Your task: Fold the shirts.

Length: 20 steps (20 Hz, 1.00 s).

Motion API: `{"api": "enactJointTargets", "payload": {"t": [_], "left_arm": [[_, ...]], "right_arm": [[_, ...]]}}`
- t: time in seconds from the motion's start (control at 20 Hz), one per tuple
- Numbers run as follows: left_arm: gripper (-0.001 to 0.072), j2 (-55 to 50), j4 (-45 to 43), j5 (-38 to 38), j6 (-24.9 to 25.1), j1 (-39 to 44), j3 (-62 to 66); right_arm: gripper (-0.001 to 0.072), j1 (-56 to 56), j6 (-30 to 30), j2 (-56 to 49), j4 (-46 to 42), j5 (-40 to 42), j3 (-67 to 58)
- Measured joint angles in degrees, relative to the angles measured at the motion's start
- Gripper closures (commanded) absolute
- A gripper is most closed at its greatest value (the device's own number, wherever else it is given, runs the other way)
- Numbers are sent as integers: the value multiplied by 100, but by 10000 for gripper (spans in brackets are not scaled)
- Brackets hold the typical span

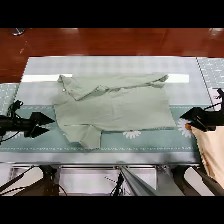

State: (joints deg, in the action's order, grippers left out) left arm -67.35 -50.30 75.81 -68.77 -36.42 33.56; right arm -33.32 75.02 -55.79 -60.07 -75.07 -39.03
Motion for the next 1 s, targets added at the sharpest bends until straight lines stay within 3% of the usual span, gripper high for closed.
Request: {"api": "enactJointTargets", "payload": {"t": [0.55,0.6,0.65,0.7,0.75,1.0], "left_arm": [[10,-466,970,-933,146,1169,-240],[41,-511,1056,-984,179,1276,-240],[262,-560,1121,-1032,216,1362,-243],[546,-597,1123,-1102,264,1414,-245],[687,-634,1073,-1128,352,1440,-249],[686,-680,1207,-756,896,1438,-227]], "right_arm": [[79,0,-15,140,155,52,205],[79,0,-15,138,153,81,210],[79,-2,-15,142,138,109,210],[79,-4,7,142,94,144,210],[79,-4,66,142,-24,179,210],[80,-4,695,122,-1158,188,210]]}}
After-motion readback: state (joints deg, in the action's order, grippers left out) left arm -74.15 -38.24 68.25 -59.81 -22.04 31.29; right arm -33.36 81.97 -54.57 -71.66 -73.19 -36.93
